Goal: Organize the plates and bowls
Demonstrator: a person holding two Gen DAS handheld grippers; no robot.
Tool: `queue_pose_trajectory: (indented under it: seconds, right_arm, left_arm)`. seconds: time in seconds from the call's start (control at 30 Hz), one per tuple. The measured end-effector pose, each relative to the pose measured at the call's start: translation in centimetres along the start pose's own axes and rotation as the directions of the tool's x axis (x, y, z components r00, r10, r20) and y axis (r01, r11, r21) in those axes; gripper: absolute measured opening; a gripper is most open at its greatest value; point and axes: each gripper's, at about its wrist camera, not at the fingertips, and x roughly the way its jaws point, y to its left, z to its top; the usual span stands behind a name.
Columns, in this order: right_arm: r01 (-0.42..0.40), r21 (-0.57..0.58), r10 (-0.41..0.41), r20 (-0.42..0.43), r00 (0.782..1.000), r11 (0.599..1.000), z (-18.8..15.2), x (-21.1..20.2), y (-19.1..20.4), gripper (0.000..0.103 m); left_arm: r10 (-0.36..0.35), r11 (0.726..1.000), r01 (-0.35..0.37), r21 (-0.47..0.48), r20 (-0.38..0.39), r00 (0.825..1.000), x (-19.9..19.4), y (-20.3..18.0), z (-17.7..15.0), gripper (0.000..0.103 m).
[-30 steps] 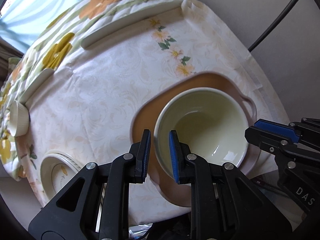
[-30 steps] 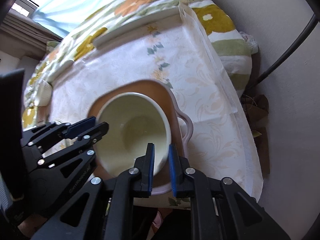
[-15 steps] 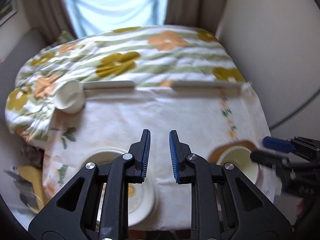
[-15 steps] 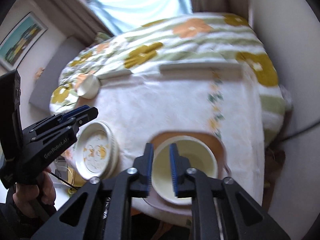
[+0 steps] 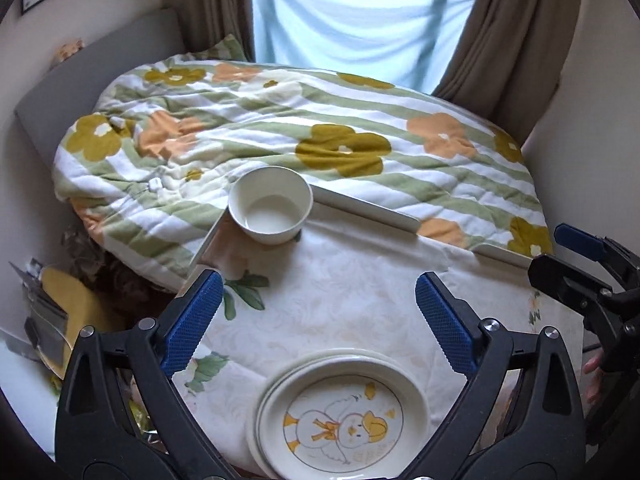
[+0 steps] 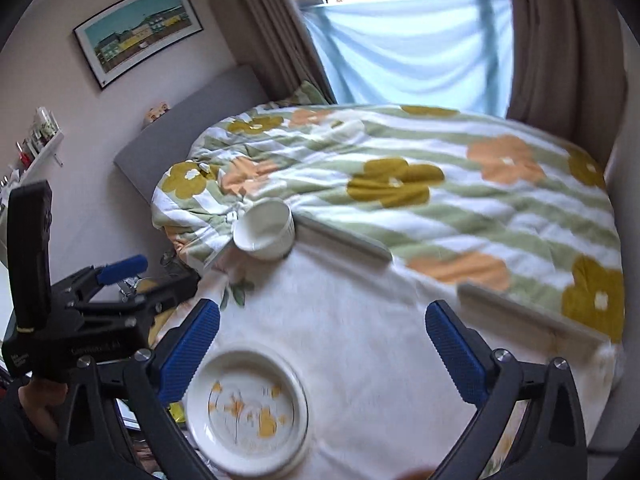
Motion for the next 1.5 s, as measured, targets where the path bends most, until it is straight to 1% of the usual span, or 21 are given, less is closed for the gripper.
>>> queue_pose_trajectory:
  seconds: [0.1, 0.2, 0.3, 0.37, 0.4, 0.43, 0.47, 0.5, 0.53, 0.6, 0.63, 0.67, 0.73, 0.77, 0.83, 0.87, 0.9, 1.0, 1.1, 1.27, 1.5]
  right_arm:
    - [-0.024, -0.035, 0.021, -0.078, 0.997, 0.999, 3.1, 3.9, 1.0, 0.102]
    - [0.0, -0.034, -0.002, -0.076, 0.997, 0.999, 5.2, 7.7, 1.5, 0.102]
    - [-0.015, -0.044, 0.009, -0.129, 0.992, 0.999, 6.3, 12.1, 1.7, 0.102]
    - [-0.035, -0.034, 0.028, -0.175, 0.984, 0.999, 6.5, 16.0, 1.9, 0.102]
    - [-0.042, -0.029, 0.035, -0.189, 0.981, 0.999, 6.4, 17.5, 1.8, 0.099]
    - [-0.051, -0.017, 0.046, -0.206, 0.977, 0.999, 6.3, 18.9, 1.8, 0.095]
    - [-0.064, 0.002, 0.063, -0.228, 0.972, 0.998, 6.2, 20.5, 1.8, 0.085]
    - [-0.079, 0.024, 0.082, -0.25, 0.965, 0.997, 5.9, 22.0, 1.7, 0.076]
    - [-0.085, 0.04, 0.092, -0.268, 0.959, 0.996, 5.7, 23.3, 1.7, 0.073]
    - [-0.094, 0.064, 0.108, -0.287, 0.952, 0.994, 5.3, 25.0, 1.6, 0.061]
    - [-0.104, 0.078, 0.123, -0.299, 0.946, 0.991, 5.0, 26.1, 1.6, 0.059]
    - [-0.11, 0.087, 0.132, -0.305, 0.943, 0.99, 5.0, 26.7, 1.6, 0.056]
    - [-0.126, 0.112, 0.155, -0.309, 0.938, 0.986, 4.6, 27.9, 1.5, 0.051]
    - [-0.132, 0.123, 0.165, -0.311, 0.936, 0.984, 4.6, 28.3, 1.7, 0.049]
    - [-0.146, 0.137, 0.183, -0.318, 0.93, 0.98, 4.5, 29.1, 1.8, 0.04]
    - [-0.152, 0.139, 0.19, -0.321, 0.928, 0.979, 4.5, 29.4, 2.0, 0.029]
    - [-0.168, 0.144, 0.207, -0.319, 0.925, 0.975, 4.4, 29.6, 2.1, 0.026]
    - [-0.156, 0.133, 0.19, -0.305, 0.933, 0.979, 4.3, 29.4, 2.4, 0.025]
    - [-0.156, 0.145, 0.193, -0.3, 0.934, 0.977, 4.4, 29.4, 2.2, 0.025]
    - [-0.152, 0.132, 0.185, -0.295, 0.937, 0.98, 4.6, 29.0, 2.4, 0.024]
    - [-0.15, 0.103, 0.172, -0.259, 0.95, 0.983, 4.6, 26.2, 2.9, 0.023]
  left_arm:
    - [-0.02, 0.995, 0.017, -0.101, -0.029, 0.999, 2.6, 3.7, 1.5, 0.097]
    - [-0.054, 0.974, 0.041, -0.221, -0.055, 0.997, 6.0, 7.0, 2.5, 0.097]
    - [-0.071, 0.955, 0.043, -0.294, -0.084, 0.994, 9.7, 9.3, 3.1, 0.095]
    - [-0.087, 0.942, 0.045, -0.333, -0.113, 0.99, 12.5, 10.2, 3.4, 0.084]
    - [-0.099, 0.935, 0.049, -0.352, -0.127, 0.987, 13.8, 10.7, 3.4, 0.079]
    - [-0.114, 0.927, 0.055, -0.371, -0.14, 0.984, 15.0, 11.0, 3.5, 0.07]
    - [-0.129, 0.919, 0.061, -0.389, -0.152, 0.98, 16.3, 11.3, 3.5, 0.064]
    - [-0.139, 0.914, 0.063, -0.401, -0.164, 0.977, 17.5, 11.6, 3.6, 0.061]
    - [-0.144, 0.911, 0.062, -0.409, -0.172, 0.975, 18.6, 11.7, 3.5, 0.057]
    - [-0.148, 0.911, 0.063, -0.407, -0.179, 0.973, 20.1, 11.8, 3.7, 0.051]
    - [-0.148, 0.911, 0.062, -0.409, -0.181, 0.972, 20.7, 11.9, 3.8, 0.049]
    - [-0.149, 0.91, 0.061, -0.41, -0.186, 0.971, 21.3, 12.0, 3.8, 0.04]
    - [-0.138, 0.914, 0.047, -0.404, -0.2, 0.97, 22.4, 12.1, 3.7, 0.034]
    - [-0.135, 0.916, 0.044, -0.4, -0.202, 0.97, 22.6, 12.4, 3.7, 0.03]
    - [-0.112, 0.921, 0.022, -0.39, -0.208, 0.972, 23.1, 12.6, 3.6, 0.022]
    - [-0.107, 0.923, 0.019, -0.385, -0.209, 0.972, 23.2, 12.7, 3.4, 0.019]
    - [-0.106, 0.923, 0.018, -0.383, -0.211, 0.972, 23.3, 12.8, 3.4, 0.018]
    - [-0.092, 0.929, 0.007, -0.371, -0.214, 0.973, 23.6, 12.7, 3.3, 0.018]
    - [-0.065, 0.939, -0.013, -0.345, -0.215, 0.975, 23.6, 12.2, 3.3, 0.018]
    - [-0.056, 0.944, -0.018, -0.33, -0.215, 0.975, 23.0, 11.8, 3.2, 0.018]
    - [-0.037, 0.957, -0.016, -0.289, -0.179, 0.983, 20.0, 10.4, 3.3, 0.018]
